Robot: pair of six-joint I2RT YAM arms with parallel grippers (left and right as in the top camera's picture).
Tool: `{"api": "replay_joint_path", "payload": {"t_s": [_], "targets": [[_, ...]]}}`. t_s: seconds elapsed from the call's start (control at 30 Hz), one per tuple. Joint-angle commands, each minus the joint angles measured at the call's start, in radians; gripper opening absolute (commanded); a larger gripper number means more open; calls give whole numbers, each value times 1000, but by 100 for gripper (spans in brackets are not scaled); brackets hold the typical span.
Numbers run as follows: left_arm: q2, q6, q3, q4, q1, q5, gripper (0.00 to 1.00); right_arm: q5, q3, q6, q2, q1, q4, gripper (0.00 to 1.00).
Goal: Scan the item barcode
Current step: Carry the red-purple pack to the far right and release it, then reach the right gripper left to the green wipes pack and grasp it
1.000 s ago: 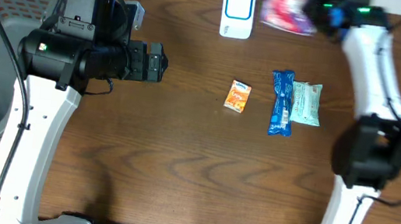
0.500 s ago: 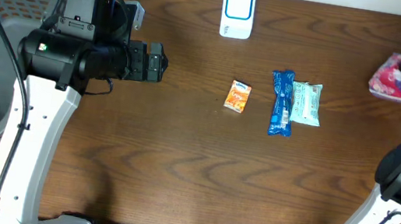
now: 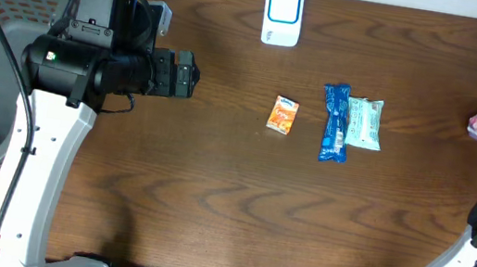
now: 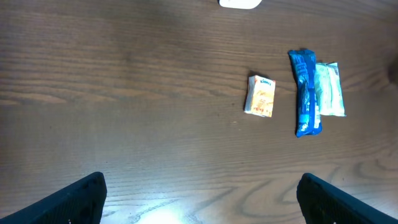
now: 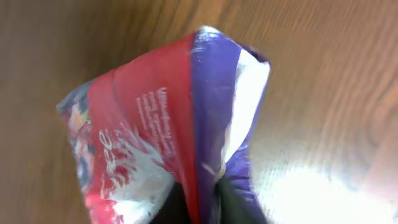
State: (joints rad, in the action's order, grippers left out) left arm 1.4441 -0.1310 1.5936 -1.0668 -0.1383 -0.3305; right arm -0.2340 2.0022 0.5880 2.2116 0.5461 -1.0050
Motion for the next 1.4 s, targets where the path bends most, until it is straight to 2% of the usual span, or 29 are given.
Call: {"api": "replay_joint_path", "payload": {"t_s": [0.0, 0.03, 0.07, 0.1, 0.2, 0.27, 0.33, 0.47, 0.53, 0.67, 0.87, 1.1, 1.17, 1.37], "targets": [[2, -2, -2, -2, 2, 10, 98, 49, -2, 116, 0, 4, 10, 36], [2, -2, -2, -2, 3, 10, 98, 50, -2, 114, 0, 4, 9, 67], [2, -2, -2, -2, 3, 10, 98, 51, -1, 114, -1, 4, 5, 89], [2, -2, -2, -2, 3, 10, 98, 55, 2, 113, -3, 4, -4, 93], [2, -2, -2, -2, 2, 10, 98, 84, 16, 76, -17, 3, -27, 95], [2, -2, -2, -2, 3, 10, 98, 112, 19, 49, -40, 0, -30, 92], [2, -2, -2, -2, 2, 10, 98, 129, 19, 24, -76, -7, -45, 78], [2, -2, -2, -2, 3, 10, 98, 127, 19, -88, -115, -37, -144, 13], [2, -2, -2, -2, 2, 10, 98, 127, 9, -89, -115, -63, -206, 1], [2, -2, -2, -2, 3, 10, 98, 105, -27, -89, -115, -122, -270, 1], [2, -2, -2, -2, 2, 10, 98, -60, -106, -88, -115, -196, -241, 4], [2, -2, -2, -2, 2, 10, 98, -109, -339, -89, -115, -179, 57, 6], [2, -2, -2, -2, 2, 10, 98, -121, -383, -89, -115, -168, 127, 9], [2, -2, -2, -2, 2, 10, 98, -120, -447, -119, -115, -141, 275, 10]]}}
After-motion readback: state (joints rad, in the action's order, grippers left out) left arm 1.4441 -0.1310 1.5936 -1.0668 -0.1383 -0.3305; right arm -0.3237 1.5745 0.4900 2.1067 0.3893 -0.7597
